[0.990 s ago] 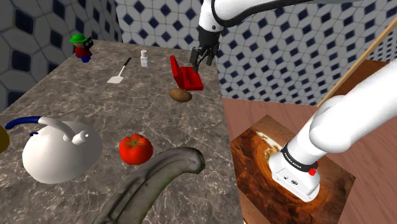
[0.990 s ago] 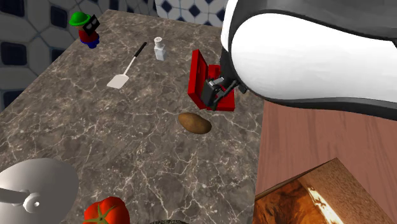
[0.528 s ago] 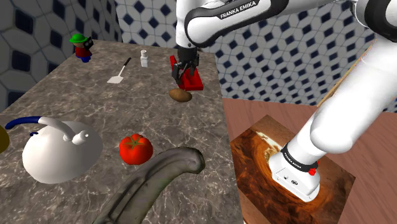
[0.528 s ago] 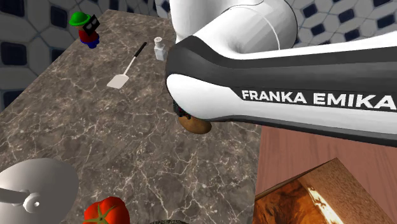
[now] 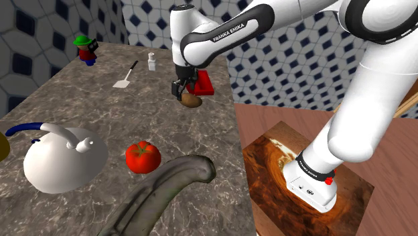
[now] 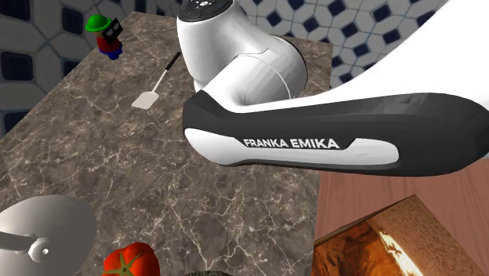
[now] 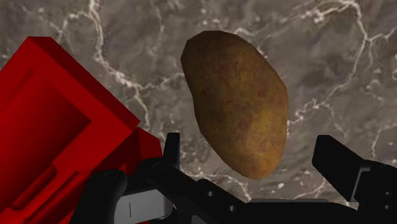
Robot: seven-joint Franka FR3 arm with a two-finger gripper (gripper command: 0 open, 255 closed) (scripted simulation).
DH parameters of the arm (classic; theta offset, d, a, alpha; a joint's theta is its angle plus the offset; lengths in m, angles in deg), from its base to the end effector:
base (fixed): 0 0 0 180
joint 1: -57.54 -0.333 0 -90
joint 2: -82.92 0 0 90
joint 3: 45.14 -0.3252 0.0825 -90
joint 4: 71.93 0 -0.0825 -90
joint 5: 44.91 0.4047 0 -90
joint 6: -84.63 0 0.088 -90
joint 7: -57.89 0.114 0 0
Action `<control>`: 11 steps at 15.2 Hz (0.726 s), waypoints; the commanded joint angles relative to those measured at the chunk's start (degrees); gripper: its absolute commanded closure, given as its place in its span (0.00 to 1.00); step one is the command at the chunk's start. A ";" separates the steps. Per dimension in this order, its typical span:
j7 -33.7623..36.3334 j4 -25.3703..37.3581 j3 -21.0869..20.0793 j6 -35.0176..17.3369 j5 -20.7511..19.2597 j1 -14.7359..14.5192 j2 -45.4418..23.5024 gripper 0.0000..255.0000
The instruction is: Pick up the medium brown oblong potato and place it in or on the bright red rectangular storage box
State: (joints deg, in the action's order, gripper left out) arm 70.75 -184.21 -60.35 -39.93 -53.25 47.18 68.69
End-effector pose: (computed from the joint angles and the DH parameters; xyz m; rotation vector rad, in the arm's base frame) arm 0.5630 0.2563 0.3417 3.0484 0.4590 -0.0061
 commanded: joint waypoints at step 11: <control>0.43 -1.34 0.34 -3.07 -0.83 -0.03 -1.80 0.00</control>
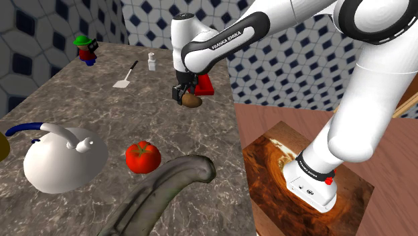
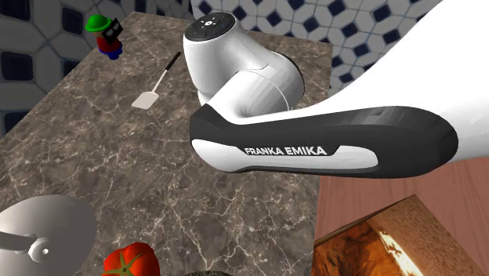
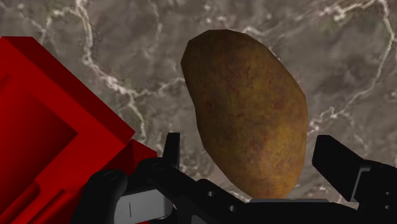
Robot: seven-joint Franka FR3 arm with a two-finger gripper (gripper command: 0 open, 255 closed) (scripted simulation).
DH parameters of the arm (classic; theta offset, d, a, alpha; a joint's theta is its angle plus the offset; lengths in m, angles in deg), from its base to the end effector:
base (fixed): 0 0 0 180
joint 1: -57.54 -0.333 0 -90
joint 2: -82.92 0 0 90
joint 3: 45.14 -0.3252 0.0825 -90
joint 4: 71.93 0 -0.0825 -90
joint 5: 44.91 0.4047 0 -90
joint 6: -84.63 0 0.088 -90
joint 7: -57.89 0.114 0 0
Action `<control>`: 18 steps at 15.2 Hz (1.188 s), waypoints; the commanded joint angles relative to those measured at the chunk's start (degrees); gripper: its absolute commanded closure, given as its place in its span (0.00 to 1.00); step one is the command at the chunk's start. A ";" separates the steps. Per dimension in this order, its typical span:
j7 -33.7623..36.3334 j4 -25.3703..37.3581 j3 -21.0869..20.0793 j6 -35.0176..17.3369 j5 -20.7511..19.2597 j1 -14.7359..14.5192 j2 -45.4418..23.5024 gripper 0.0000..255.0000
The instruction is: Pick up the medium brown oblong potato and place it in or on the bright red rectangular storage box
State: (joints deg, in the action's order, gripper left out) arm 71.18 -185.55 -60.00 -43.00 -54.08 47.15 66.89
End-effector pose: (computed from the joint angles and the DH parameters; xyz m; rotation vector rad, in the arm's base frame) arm 0.5632 0.2539 0.3165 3.0481 0.4596 -0.0057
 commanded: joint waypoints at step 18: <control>-1.14 2.31 -0.43 5.29 1.41 0.29 3.15 1.00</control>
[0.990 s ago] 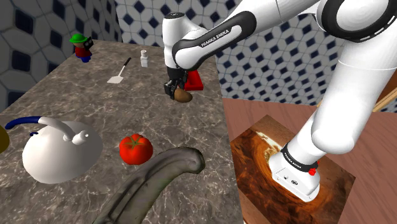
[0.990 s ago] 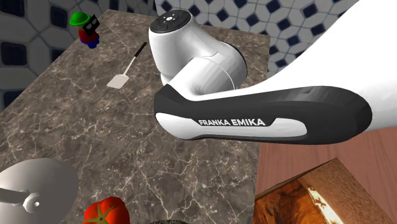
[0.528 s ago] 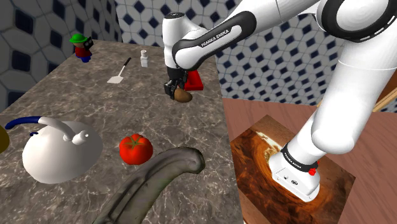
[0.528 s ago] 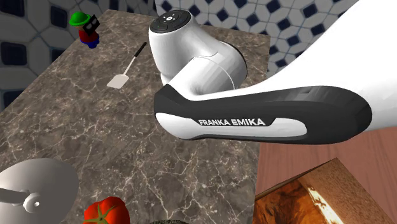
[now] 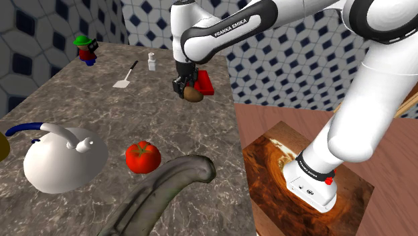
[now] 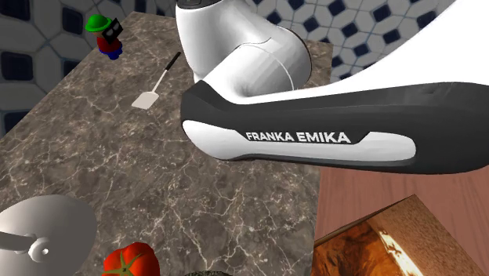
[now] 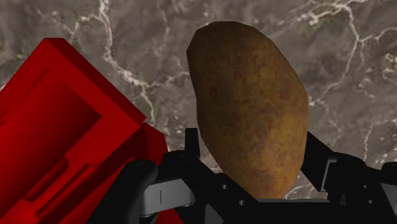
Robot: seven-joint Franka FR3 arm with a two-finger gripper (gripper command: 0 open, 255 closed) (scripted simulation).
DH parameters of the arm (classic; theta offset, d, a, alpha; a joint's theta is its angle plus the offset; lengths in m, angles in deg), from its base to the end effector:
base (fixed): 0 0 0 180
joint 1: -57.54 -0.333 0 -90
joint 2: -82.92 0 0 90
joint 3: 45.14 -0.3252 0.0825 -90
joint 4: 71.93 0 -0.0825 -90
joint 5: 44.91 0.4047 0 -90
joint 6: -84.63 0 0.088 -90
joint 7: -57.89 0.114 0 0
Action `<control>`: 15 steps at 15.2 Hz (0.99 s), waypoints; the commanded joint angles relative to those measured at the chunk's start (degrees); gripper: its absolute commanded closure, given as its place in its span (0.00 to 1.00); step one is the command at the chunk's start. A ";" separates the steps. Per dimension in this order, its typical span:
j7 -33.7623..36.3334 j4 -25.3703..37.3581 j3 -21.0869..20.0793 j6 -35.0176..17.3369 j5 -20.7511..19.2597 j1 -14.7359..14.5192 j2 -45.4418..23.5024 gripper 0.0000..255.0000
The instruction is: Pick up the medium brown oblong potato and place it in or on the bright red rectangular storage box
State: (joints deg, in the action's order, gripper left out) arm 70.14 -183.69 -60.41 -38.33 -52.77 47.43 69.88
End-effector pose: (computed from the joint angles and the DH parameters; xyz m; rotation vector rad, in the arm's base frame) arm 0.5630 0.2539 0.3560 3.0482 0.4596 -0.0052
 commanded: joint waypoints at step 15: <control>-1.70 7.04 -0.42 11.07 1.89 0.25 4.26 1.00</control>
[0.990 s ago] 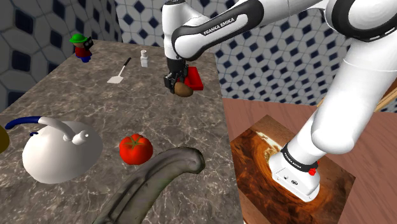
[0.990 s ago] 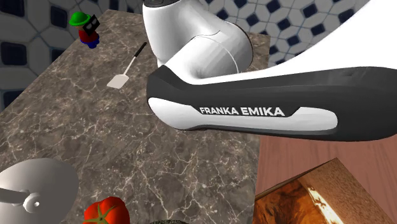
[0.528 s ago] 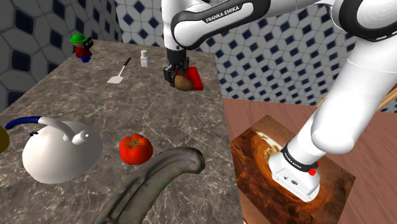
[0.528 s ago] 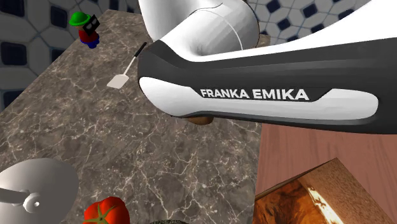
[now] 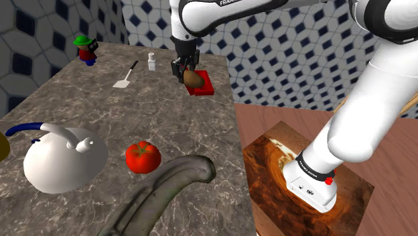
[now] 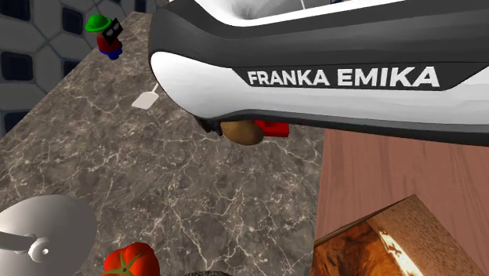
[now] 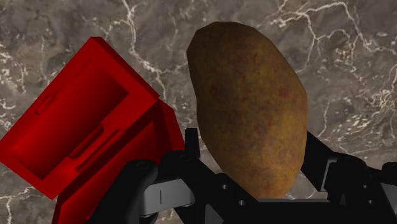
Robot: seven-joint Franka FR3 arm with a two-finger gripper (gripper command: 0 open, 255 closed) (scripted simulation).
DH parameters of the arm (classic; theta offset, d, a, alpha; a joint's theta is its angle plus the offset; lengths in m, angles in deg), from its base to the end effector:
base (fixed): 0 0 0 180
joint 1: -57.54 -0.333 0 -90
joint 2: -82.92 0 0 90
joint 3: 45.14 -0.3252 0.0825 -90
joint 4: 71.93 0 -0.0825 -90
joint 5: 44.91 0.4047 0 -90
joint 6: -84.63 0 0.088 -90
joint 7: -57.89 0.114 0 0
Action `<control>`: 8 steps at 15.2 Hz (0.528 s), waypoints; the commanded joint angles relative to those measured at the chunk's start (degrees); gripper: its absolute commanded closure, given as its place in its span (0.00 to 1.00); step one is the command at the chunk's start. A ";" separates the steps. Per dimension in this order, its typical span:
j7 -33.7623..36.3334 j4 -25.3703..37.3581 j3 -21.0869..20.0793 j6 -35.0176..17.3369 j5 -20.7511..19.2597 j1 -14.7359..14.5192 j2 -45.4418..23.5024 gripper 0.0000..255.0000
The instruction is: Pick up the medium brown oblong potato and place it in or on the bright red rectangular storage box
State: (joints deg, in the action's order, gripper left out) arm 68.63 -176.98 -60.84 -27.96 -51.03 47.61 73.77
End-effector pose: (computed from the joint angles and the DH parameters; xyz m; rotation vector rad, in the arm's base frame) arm 0.5655 0.2556 0.4375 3.0482 0.4594 -0.0048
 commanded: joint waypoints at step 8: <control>-0.78 5.11 -0.09 6.54 0.65 0.07 1.49 1.00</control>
State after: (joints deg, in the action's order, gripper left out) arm 67.98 -172.33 -60.94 -22.05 -50.44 47.64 75.11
